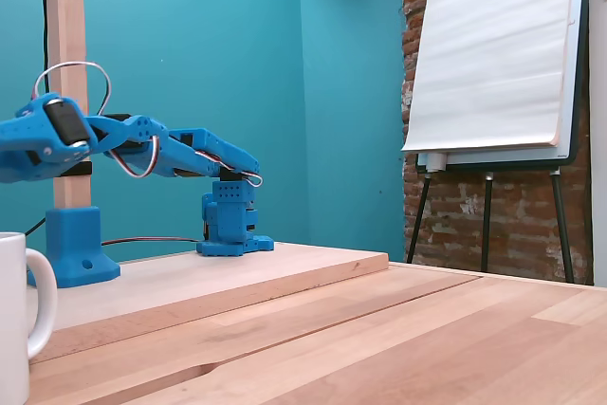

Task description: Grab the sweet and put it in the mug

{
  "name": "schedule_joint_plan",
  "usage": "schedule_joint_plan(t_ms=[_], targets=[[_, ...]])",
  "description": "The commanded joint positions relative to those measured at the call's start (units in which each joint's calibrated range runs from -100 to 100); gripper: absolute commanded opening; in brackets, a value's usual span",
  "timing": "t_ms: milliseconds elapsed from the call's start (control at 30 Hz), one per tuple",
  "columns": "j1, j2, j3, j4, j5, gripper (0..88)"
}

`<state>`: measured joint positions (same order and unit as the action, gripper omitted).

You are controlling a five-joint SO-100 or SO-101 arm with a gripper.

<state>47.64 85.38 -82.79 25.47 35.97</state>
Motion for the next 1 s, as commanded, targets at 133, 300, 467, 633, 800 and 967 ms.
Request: schedule_joint_plan(t_ms=[133,300,467,633,800,967], targets=[[1.02,-1.13,-4.37,-1.52,0.24,0.0],[0.87,0.08,-5.53,-1.52,0.24,0.0],[0.87,-0.18,-5.70,-1.60,0.24,0.0],[0.80,-0.09,-5.70,-1.60,0.24,0.0],[0.73,-0.09,-5.70,-1.60,0.24,0.0],[0.73,-0.09,-5.70,-1.60,0.24,0.0]])
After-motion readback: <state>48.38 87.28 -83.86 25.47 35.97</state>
